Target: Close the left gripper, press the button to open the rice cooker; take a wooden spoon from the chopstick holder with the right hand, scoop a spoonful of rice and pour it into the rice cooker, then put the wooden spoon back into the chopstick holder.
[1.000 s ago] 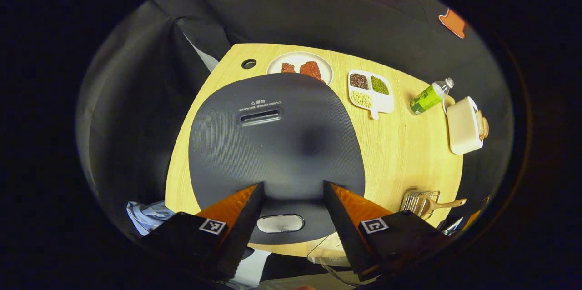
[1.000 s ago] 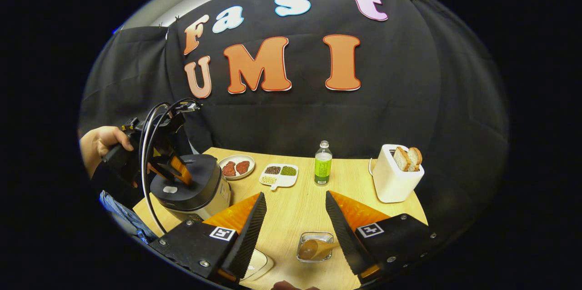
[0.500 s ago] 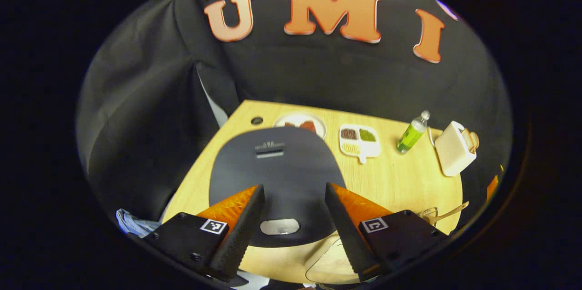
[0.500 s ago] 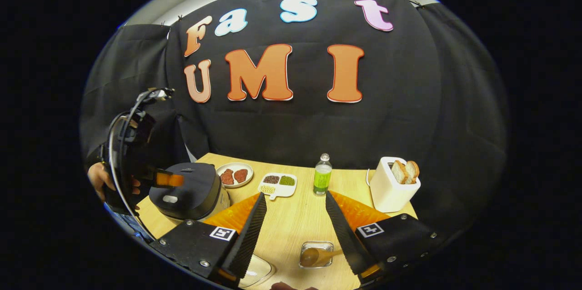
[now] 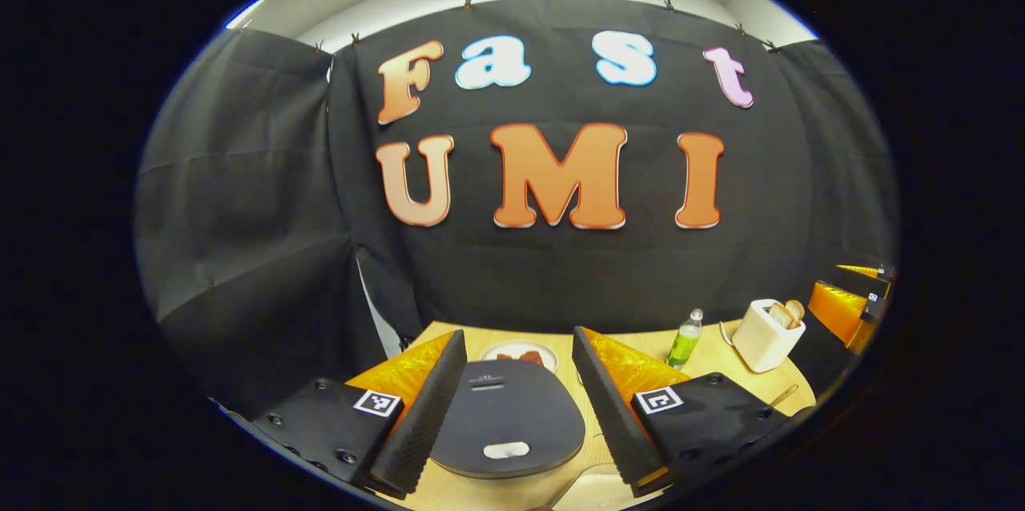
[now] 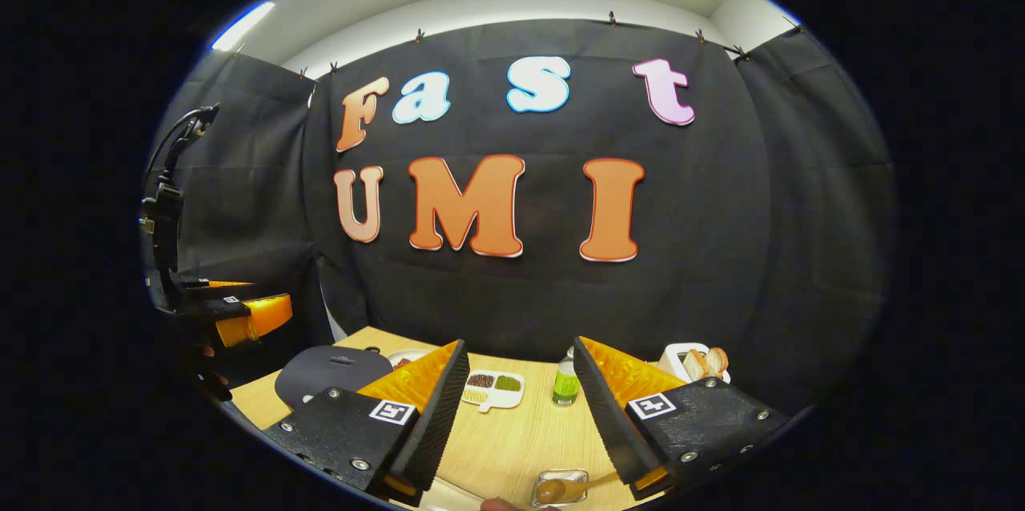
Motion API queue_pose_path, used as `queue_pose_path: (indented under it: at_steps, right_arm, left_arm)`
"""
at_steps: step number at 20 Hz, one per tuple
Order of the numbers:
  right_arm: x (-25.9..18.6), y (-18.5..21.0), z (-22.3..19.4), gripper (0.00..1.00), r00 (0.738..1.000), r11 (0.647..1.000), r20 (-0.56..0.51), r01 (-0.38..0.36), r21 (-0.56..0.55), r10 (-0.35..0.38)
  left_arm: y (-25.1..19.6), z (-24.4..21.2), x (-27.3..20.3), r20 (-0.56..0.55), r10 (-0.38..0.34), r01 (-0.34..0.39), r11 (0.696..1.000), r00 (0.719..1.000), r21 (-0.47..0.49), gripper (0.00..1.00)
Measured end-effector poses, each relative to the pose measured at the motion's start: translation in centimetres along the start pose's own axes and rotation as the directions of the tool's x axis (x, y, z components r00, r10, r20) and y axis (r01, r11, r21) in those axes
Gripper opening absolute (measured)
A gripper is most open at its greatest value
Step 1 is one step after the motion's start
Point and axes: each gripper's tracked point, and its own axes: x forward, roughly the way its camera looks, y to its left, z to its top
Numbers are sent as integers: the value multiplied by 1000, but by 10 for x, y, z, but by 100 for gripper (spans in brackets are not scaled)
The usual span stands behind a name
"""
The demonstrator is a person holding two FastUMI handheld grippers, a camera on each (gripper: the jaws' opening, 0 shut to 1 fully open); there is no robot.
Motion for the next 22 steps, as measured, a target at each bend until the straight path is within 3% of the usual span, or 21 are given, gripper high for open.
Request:
queue_pose_path:
  at_steps: [4,9,16,19,22]
  right_arm:
    - [-5,5,23,82,996,1000,88,-14,2,13]
    - [-16,14,34,82,988,999,152,-28,-15,30]
    - [-24,27,40,82,980,998,191,-56,-23,59]
    - [-22,26,39,82,981,998,187,-54,-27,58]
    - [-22,23,37,82,982,999,183,-49,-22,52]
  left_arm:
    - [4,34,-22,133,1,-2,1000,991,12,87]
    - [11,59,-51,241,-34,25,999,970,38,88]
    - [-4,61,-61,290,-92,88,996,953,29,90]
    - [0,60,-62,291,-89,80,996,953,42,95]
    - [1,61,-59,293,-87,77,996,952,45,92]
